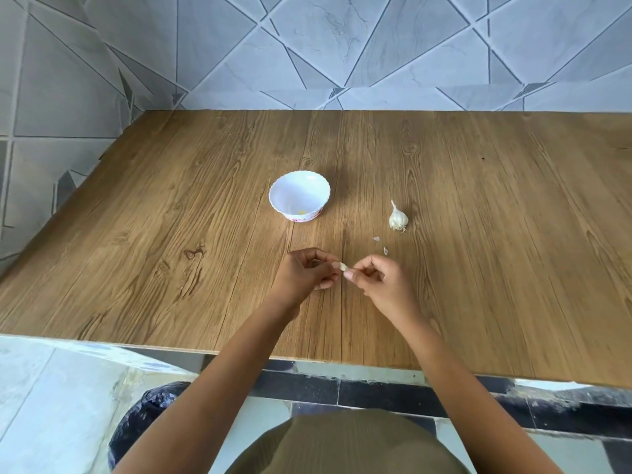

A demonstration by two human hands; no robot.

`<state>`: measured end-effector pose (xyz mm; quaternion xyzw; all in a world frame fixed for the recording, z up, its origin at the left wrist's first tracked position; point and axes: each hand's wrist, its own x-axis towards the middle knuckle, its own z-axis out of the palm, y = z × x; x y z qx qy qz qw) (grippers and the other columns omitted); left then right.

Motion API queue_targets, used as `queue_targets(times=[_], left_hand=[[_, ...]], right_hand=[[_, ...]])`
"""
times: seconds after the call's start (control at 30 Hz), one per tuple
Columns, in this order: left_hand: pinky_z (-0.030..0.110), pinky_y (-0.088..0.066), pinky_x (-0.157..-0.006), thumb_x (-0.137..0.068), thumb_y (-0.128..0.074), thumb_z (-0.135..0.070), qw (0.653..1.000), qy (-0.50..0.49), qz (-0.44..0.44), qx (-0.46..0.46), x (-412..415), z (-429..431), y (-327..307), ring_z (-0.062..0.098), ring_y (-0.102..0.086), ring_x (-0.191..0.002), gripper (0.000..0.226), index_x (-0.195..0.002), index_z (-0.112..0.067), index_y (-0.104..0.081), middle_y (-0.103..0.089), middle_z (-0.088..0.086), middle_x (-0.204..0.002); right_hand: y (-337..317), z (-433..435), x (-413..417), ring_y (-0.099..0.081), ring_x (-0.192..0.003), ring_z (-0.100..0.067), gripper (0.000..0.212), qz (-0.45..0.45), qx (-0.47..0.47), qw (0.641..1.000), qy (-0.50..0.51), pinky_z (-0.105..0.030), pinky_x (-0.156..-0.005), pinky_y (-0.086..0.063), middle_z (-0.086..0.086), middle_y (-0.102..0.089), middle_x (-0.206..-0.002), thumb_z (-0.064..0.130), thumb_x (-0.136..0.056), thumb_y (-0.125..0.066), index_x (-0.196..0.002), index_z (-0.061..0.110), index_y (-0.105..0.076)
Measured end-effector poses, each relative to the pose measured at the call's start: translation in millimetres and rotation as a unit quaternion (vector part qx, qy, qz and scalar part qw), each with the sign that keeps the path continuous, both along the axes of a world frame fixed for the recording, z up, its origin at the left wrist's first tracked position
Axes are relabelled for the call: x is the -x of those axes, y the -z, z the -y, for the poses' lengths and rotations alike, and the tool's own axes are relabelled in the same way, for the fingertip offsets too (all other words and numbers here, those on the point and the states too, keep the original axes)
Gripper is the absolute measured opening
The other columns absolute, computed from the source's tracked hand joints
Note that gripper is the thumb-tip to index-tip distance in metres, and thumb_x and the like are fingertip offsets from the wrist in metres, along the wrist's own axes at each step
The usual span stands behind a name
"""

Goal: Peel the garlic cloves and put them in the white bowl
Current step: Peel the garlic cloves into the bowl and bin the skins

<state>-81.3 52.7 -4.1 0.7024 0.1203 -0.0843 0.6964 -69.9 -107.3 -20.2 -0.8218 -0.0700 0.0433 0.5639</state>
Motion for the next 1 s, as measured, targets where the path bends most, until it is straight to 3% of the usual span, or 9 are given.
queue_targets(times=[0.1,0.17,0.4,0.57,0.63,0.73,0.8,0.9,1.0], left_hand=[[0.021,-0.053,-0.065,-0.085,-0.066,-0.001,0.998,0.0,0.051,-0.029,0.7,0.5,-0.6,0.015,-0.065,-0.07,0.005,-0.089,0.0,-0.068,-0.069,0.019,-0.081],[0.022,-0.053,-0.066,-0.084,-0.066,-0.001,0.997,0.012,0.069,-0.041,0.8,0.8,-1.5,0.018,-0.064,-0.071,0.005,-0.089,-0.002,-0.068,-0.069,0.022,-0.085],[0.02,-0.056,-0.069,-0.085,-0.068,-0.007,0.999,0.041,-0.022,-0.021,-5.9,-2.8,-7.2,0.011,-0.067,-0.072,0.007,-0.091,-0.003,-0.069,-0.071,0.004,-0.075],[0.016,-0.054,-0.064,-0.086,-0.065,-0.013,0.994,0.09,-0.07,0.004,-8.0,-5.9,-12.1,0.007,-0.066,-0.066,0.008,-0.085,-0.005,-0.067,-0.069,0.002,-0.071],[0.017,-0.054,-0.062,-0.088,-0.064,-0.012,0.993,0.099,-0.061,-0.031,-7.5,-4.8,-11.8,0.007,-0.065,-0.066,0.009,-0.083,-0.006,-0.066,-0.068,0.003,-0.07],[0.031,-0.057,-0.066,-0.088,-0.065,-0.009,0.976,0.057,0.02,-0.207,-6.9,2.3,-7.4,0.018,-0.065,-0.066,0.01,-0.082,-0.001,-0.066,-0.066,0.005,-0.068],[0.03,-0.053,-0.064,-0.086,-0.067,-0.012,0.928,0.035,0.121,-0.35,-3.8,8.0,-4.4,0.019,-0.065,-0.067,0.01,-0.082,-0.002,-0.066,-0.064,0.0,-0.066],[0.033,-0.053,-0.062,-0.085,-0.067,-0.013,0.892,0.036,0.23,-0.387,-0.4,10.4,2.2,0.021,-0.065,-0.067,0.01,-0.083,-0.004,-0.066,-0.068,0.004,-0.072],[0.035,-0.053,-0.06,-0.084,-0.062,-0.021,0.875,0.052,0.278,-0.393,-2.5,3.8,11.3,0.018,-0.064,-0.066,0.016,-0.083,-0.005,-0.065,-0.069,0.003,-0.074]], right_hand=[[-8.2,-4.3,2.1,-0.068,-0.073,-0.012,0.008,-0.142,-0.171,0.975,0.002,-0.017,-0.065,-0.054,-0.003,-0.07,-0.081,0.008,-0.088,-0.064,-0.091,0.012,-0.069],[-11.6,-5.8,1.2,-0.07,-0.075,-0.013,0.009,-0.184,-0.229,0.956,0.018,-0.017,-0.068,-0.054,-0.006,-0.071,-0.082,0.007,-0.085,-0.066,-0.093,0.007,-0.07],[-12.4,-2.3,0.8,-0.07,-0.077,-0.013,0.013,-0.172,-0.244,0.954,0.014,-0.018,-0.071,-0.055,-0.003,-0.073,-0.081,0.003,-0.08,-0.07,-0.088,0.013,-0.071],[-10.7,-0.6,1.9,-0.069,-0.074,-0.008,0.015,-0.155,-0.247,0.957,-0.008,-0.016,-0.069,-0.054,0.0,-0.072,-0.079,0.001,-0.082,-0.067,-0.091,0.012,-0.07],[-9.0,-2.8,3.2,-0.067,-0.071,-0.005,0.015,-0.125,-0.212,0.969,-0.016,-0.016,-0.068,-0.053,0.001,-0.071,-0.078,0.001,-0.082,-0.066,-0.088,0.014,-0.069],[-3.7,-10.7,5.5,-0.066,-0.067,-0.003,0.017,-0.095,-0.182,0.979,0.0,-0.016,-0.065,-0.052,0.004,-0.07,-0.074,-0.001,-0.083,-0.065,-0.084,0.015,-0.068],[-0.1,-13.1,6.7,-0.066,-0.065,-0.004,0.012,-0.117,-0.214,0.969,0.03,-0.017,-0.064,-0.053,0.002,-0.07,-0.072,-0.002,-0.083,-0.065,-0.086,0.009,-0.068],[0.0,-12.3,5.2,-0.068,-0.065,-0.005,0.01,-0.15,-0.24,0.958,0.043,-0.015,-0.064,-0.053,-0.002,-0.07,-0.075,-0.003,-0.083,-0.064,-0.089,0.003,-0.068],[-2.4,-10.4,2.3,-0.068,-0.067,-0.006,0.01,-0.175,-0.24,0.954,0.035,-0.014,-0.064,-0.053,-0.007,-0.07,-0.081,-0.001,-0.084,-0.064,-0.09,0.006,-0.069]])
